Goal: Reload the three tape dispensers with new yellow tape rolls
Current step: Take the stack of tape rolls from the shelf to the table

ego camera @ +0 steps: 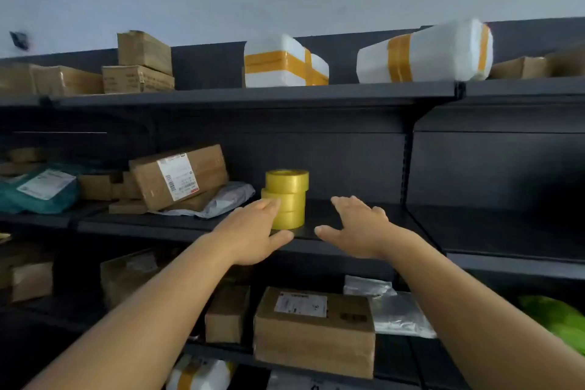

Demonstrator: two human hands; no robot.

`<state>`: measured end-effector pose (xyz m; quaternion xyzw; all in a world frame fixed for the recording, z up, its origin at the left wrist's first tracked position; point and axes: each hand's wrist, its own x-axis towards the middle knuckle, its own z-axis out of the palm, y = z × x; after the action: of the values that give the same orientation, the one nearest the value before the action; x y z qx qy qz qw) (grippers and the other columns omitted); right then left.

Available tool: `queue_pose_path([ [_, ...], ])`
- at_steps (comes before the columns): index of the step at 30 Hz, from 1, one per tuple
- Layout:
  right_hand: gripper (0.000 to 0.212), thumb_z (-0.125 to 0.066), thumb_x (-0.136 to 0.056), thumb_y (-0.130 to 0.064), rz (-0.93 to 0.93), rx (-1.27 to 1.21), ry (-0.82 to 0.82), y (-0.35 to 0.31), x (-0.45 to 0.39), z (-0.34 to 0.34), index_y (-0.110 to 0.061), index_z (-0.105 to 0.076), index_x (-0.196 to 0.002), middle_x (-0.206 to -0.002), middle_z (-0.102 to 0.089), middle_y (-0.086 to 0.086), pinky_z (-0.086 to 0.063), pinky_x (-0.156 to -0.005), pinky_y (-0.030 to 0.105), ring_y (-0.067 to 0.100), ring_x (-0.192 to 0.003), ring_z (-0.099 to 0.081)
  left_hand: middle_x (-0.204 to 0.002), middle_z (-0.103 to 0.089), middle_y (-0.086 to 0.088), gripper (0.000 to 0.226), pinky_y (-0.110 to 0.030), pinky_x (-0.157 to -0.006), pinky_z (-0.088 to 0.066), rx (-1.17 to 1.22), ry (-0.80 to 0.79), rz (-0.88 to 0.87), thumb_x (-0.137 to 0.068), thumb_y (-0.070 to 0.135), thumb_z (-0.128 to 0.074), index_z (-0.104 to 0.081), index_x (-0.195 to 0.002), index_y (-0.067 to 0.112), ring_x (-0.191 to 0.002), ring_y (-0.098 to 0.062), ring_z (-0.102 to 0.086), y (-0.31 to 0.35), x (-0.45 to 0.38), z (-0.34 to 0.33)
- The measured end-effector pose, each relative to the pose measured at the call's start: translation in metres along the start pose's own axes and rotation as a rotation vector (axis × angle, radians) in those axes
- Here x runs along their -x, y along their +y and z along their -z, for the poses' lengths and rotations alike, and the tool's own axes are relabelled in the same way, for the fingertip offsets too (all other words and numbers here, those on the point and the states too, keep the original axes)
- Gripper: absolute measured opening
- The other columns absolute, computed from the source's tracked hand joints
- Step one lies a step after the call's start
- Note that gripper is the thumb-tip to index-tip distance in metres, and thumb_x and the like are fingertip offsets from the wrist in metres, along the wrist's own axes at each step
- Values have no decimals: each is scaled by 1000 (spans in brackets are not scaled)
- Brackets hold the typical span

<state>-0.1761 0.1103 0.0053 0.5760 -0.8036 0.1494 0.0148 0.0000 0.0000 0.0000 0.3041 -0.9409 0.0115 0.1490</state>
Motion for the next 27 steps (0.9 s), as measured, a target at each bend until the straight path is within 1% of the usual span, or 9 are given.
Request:
queue_pose_path([
  [2,81,-43,-94,-56,8,-10,-25,4,-15,-6,-14,-9,-155,-162,-14,1,-7,-120,47,19,-150,-2,-161,-14,0,78,-38,-118,-22,52,-23,37,-94,54,-42,-7,-153,17,-146,-18,-19,-9,-14,-10],
  [7,85,-47,-94,-54,9,-88,-19,8,-60,-17,-19,0,-155,-163,-9,2,-13,-120,46,20,-150,-8,-159,-19,-1,78,-37,-116,-25,174,11,71,-93,53,-44,-9,-153,16,-144,-19,-23,-38,-52,-35],
  [10,92,-53,-92,-52,19,-205,-14,6,-86,-25,-22,8,-154,-163,-7,2,-18,-119,47,22,-149,-12,-162,-8,-1,84,-36,-118,-21,214,31,69,-93,53,-45,-1,-154,17,-147,-18,-16,-56,-77,-46],
  [13,102,-59,-89,-50,5,-308,-19,1,-115,-34,-26,17,-152,-163,-1,0,-21,-117,41,22,-149,-12,-162,3,0,87,-31,-118,-14,239,25,63,-94,52,-45,8,-153,17,-148,-18,-7,-71,-102,-55],
  [19,116,-70,-82,-46,-40,-597,102,-8,-173,-54,-37,25,-147,-163,7,-4,-29,-113,38,21,-147,-16,-162,9,3,92,-29,-116,-13,512,116,43,-90,49,-55,12,-151,33,-149,-15,-1,-100,-149,-69],
  [21,121,-73,-78,-48,-71,-712,119,-7,-187,-62,-40,29,-144,-163,3,-3,-30,-115,42,21,-147,-17,-162,5,4,94,-29,-116,-13,598,108,29,-87,49,-59,12,-149,41,-148,-16,-5,-108,-161,-73],
  [22,125,-75,-76,-49,-86,-762,115,-6,-193,-66,-41,30,-143,-163,-1,-2,-32,-114,44,22,-146,-21,-162,0,4,96,-35,-118,-18,645,100,19,-85,49,-62,12,-147,46,-148,-17,-11,-112,-167,-76],
  [24,132,-79,-68,-50,-112,-840,112,-6,-201,-74,-43,30,-143,-162,-10,-2,-34,-113,46,22,-143,-28,-159,-17,3,100,-43,-113,-33,706,88,-3,-81,48,-67,9,-145,51,-142,-18,-28,-118,-176,-79],
  [27,134,-83,-63,-48,-139,-875,178,-7,-209,-82,-45,21,-146,-160,-12,-3,-36,-111,48,22,-141,-30,-151,-28,2,97,-42,-107,-41,731,132,-27,-77,41,-75,-7,-146,50,-132,-16,-38,-122,-181,-83],
])
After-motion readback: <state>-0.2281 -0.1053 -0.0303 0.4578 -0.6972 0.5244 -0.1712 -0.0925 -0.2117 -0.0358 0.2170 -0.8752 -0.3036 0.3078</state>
